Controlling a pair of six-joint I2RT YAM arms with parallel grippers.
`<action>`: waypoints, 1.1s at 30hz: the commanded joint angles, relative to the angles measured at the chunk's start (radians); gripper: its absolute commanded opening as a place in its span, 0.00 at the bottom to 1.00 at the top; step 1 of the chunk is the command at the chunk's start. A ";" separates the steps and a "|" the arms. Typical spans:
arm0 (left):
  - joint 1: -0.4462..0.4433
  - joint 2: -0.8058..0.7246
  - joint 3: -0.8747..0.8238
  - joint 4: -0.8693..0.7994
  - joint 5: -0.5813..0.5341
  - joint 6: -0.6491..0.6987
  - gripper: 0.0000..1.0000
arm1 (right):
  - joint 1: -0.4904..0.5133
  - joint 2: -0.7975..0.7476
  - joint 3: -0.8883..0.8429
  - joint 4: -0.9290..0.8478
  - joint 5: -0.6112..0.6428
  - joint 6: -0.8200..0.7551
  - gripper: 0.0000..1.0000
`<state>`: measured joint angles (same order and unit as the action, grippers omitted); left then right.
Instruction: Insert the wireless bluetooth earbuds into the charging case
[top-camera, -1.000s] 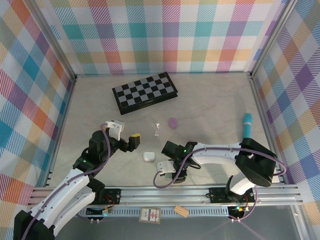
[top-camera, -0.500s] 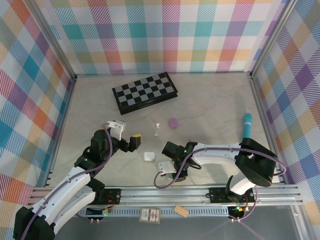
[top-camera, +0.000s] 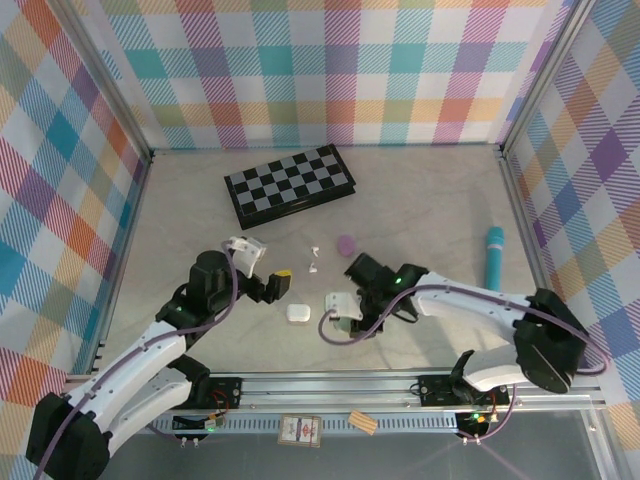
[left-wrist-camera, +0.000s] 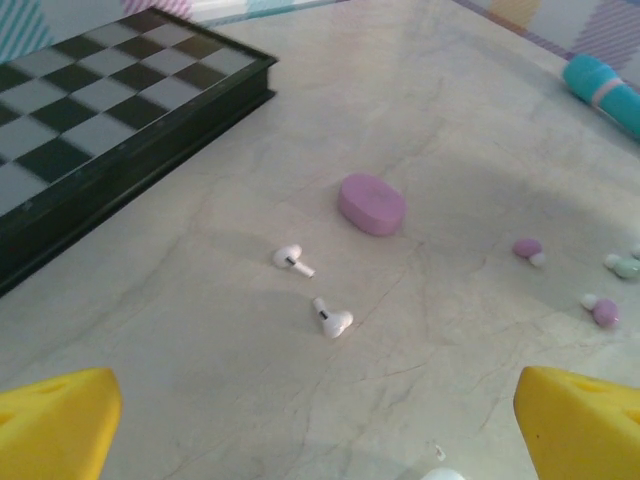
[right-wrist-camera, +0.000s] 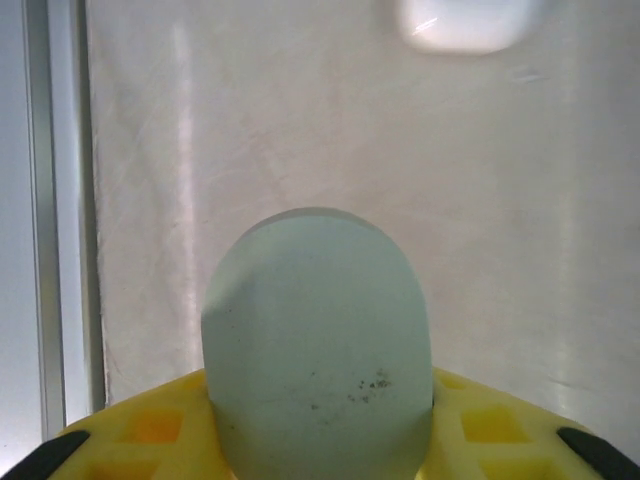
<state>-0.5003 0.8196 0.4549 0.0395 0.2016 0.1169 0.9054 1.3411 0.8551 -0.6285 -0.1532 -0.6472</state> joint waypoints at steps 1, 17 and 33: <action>-0.029 0.045 0.080 0.055 0.108 0.147 1.00 | -0.071 -0.060 0.088 -0.076 -0.093 0.009 0.28; -0.111 0.256 0.300 0.009 0.580 0.312 0.89 | -0.189 -0.075 0.408 -0.197 -0.257 0.016 0.27; -0.139 0.306 0.382 -0.039 0.723 0.340 0.76 | -0.187 -0.046 0.440 -0.177 -0.381 0.040 0.25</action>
<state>-0.6235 1.1229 0.8104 0.0280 0.8745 0.4244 0.7189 1.2930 1.2533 -0.8059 -0.4744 -0.6140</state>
